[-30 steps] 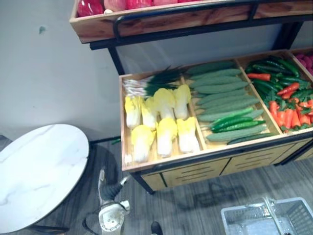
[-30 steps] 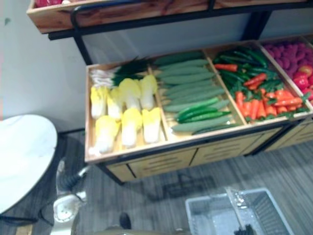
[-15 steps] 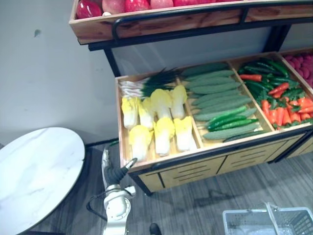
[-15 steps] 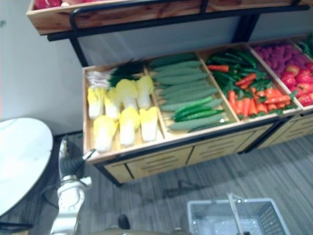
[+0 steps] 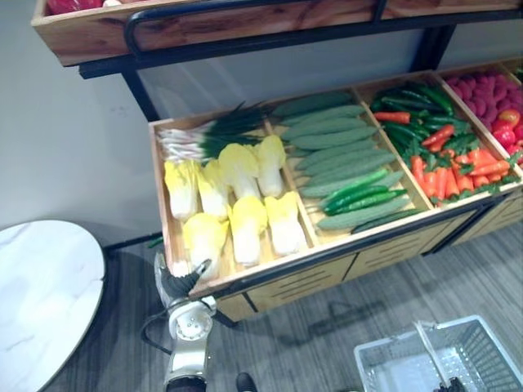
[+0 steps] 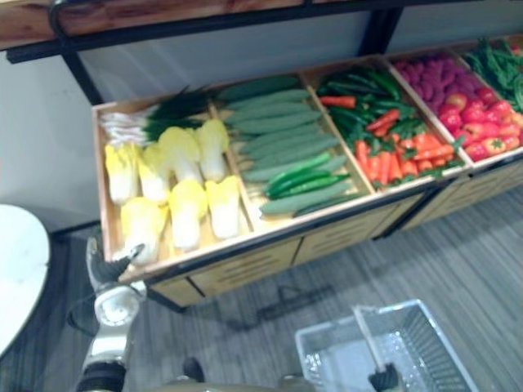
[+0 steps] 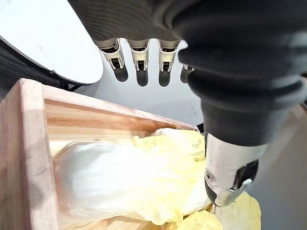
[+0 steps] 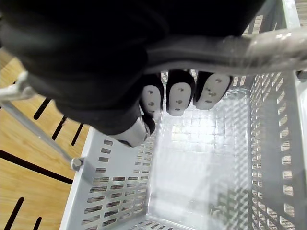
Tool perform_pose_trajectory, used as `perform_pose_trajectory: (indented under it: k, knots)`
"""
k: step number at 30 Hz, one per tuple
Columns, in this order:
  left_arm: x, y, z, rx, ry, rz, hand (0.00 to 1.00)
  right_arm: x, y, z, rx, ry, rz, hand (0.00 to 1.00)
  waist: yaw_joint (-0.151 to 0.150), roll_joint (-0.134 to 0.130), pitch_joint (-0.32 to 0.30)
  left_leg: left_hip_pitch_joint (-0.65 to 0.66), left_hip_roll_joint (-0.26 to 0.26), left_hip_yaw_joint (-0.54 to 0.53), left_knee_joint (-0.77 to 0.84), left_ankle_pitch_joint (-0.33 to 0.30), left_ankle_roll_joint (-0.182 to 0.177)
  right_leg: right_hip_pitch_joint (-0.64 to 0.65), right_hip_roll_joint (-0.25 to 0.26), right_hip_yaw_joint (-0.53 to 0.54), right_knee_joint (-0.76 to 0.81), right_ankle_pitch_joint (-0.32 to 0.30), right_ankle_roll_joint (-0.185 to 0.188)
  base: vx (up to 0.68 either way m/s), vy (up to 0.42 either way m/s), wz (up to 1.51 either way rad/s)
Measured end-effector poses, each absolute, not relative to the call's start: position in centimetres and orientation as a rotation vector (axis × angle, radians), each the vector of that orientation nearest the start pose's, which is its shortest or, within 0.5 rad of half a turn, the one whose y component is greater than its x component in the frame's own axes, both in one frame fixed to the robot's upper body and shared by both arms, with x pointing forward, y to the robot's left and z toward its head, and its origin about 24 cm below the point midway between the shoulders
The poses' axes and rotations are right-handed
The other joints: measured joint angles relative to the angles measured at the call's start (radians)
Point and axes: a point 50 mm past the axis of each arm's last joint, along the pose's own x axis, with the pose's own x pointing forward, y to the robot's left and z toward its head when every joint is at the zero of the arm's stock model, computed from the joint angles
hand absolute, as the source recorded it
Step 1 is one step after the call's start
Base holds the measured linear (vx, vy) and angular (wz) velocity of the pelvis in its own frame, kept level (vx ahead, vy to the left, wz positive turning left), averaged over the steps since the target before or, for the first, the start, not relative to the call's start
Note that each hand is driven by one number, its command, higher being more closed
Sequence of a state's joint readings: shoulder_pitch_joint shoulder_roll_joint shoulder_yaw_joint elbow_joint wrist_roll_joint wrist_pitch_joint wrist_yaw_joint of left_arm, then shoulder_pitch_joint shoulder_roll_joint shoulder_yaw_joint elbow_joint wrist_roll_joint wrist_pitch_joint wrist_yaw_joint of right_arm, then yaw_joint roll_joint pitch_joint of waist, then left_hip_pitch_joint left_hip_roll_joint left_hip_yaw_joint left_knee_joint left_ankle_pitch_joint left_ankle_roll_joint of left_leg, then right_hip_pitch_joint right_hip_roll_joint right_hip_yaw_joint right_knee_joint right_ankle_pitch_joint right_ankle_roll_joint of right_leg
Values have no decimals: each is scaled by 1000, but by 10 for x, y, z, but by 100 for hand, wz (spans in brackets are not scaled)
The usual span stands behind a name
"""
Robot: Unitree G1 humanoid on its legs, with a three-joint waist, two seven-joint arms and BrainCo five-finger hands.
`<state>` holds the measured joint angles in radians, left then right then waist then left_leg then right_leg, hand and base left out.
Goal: Pick vegetable in the basket
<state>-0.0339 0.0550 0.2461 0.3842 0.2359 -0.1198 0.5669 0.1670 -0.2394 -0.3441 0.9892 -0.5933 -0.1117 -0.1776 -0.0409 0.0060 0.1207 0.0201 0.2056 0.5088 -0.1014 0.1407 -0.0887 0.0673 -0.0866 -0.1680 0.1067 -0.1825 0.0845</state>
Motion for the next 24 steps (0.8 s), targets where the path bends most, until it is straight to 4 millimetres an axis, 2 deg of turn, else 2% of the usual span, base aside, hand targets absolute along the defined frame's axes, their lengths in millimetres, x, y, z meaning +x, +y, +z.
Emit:
perform_pose_trajectory:
  k: [4, 7, 13, 24]
  knots:
    - [235, 240, -13, 317, 173, 762, 0, 83, -290, -131, -705, 1015, -246, 100, -12, 3, 13, -5, 1, 8, -1, 0, 0, -16, 0, 14, 1, 4, -1, 23, -1, -12]
    - [244, 239, -6, 311, 149, 771, 0, 88, -290, -130, -707, 1003, -252, 100, -13, 6, 22, -24, 3, 15, -1, 0, 0, -42, 1, 25, 2, 10, -3, -4, 9, -10]
    - [252, 243, -6, 328, 169, 798, 0, 102, -288, -127, -730, 962, -238, 100, -15, 8, 52, -42, 5, 35, -1, 0, 0, -80, 2, 53, 2, 27, -2, -8, 13, -14]
    - [256, 248, -5, 328, 184, 883, 0, 120, -287, -122, -765, 905, -232, 100, -13, 12, 76, -94, 7, 54, 1, 0, 0, -151, 4, 71, 14, 32, -1, 35, 8, -5]
